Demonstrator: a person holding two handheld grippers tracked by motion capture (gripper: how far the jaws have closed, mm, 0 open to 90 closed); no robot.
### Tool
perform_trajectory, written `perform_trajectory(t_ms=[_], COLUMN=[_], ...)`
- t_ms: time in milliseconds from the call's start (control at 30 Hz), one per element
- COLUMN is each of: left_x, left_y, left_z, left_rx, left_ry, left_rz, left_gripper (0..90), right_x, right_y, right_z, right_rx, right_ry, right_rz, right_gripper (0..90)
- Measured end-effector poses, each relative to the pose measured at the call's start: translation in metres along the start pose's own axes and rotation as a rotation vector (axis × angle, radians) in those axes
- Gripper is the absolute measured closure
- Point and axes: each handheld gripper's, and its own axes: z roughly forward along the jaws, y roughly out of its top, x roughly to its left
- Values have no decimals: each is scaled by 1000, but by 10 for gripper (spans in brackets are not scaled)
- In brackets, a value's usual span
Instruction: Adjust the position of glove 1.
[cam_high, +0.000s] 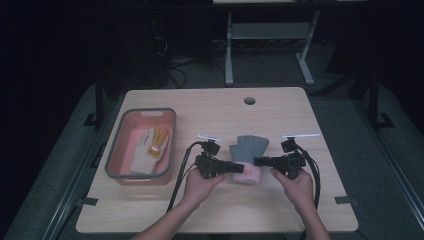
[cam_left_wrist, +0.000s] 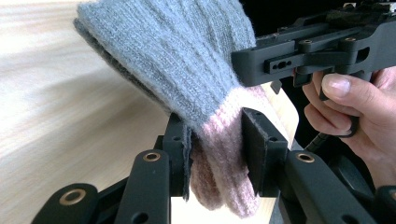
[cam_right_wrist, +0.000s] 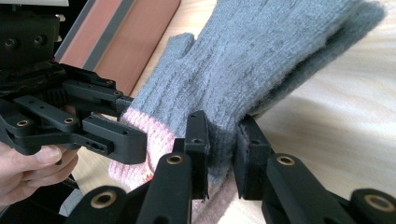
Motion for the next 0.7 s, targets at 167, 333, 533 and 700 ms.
perform_trajectory(t_ms=[167, 333, 533, 700], left_x=[1, 2, 5, 7], left_y=[3, 7, 11, 16], left_z=[-6, -12, -17, -23], left_rx=[-6, -5, -14, -13], left_ry=[8, 14, 9, 13], left_rz=[1, 19, 5, 6], left_gripper=[647, 647, 648, 649], right_x=[5, 6, 10, 13], right_y=[7, 11, 19, 26], right_z=[3, 6, 7, 10], right_rx=[4, 8, 14, 15], right_ry=[6, 27, 22, 33], right_rz=[-1, 9, -7, -5], right_gripper=[775, 775, 774, 774])
